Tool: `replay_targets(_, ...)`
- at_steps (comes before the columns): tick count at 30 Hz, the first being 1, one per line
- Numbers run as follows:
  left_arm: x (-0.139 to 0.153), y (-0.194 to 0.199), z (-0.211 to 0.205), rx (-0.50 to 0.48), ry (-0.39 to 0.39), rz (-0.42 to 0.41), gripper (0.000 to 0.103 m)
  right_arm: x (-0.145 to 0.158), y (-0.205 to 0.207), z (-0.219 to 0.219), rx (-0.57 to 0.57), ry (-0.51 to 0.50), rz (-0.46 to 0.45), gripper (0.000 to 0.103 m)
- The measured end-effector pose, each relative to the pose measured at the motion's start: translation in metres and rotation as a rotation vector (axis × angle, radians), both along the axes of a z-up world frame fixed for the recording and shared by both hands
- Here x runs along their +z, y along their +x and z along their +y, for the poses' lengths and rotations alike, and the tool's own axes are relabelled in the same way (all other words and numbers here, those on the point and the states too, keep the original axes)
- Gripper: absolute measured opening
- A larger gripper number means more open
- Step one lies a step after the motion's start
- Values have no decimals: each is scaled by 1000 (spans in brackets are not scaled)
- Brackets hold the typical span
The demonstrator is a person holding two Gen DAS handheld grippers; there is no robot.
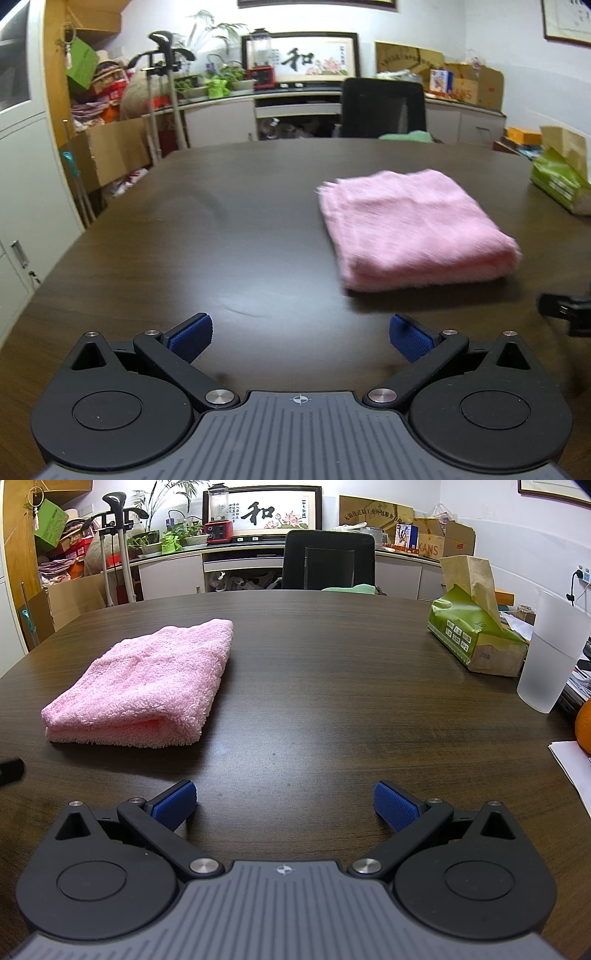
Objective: Fold towel
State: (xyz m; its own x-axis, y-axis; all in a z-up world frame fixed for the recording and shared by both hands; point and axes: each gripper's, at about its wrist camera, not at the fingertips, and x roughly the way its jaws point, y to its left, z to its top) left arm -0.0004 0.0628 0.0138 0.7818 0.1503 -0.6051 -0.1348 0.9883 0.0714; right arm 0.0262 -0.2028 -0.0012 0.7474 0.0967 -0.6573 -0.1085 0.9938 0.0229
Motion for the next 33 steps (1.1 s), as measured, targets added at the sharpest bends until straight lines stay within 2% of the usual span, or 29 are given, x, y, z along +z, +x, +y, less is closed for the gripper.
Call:
replay_targets(10, 0, 10, 84, 177, 9, -19, 103, 0, 1, -1, 4, 0, 0, 103)
replay_targets(18, 0, 11, 126, 272, -31, 3, 103, 0, 1, 0, 5, 0, 0, 103)
replay_targets(22, -3, 11, 131, 287, -7, 18, 103, 0, 1, 0, 5, 0, 0, 103)
replay_targets(27, -4, 11, 136, 273, -15, 21, 103, 1, 1, 0, 5, 0, 0, 103)
replay_targets(33, -7, 13, 144, 260, -60, 24, 103, 1, 1, 0, 5, 0, 0, 103)
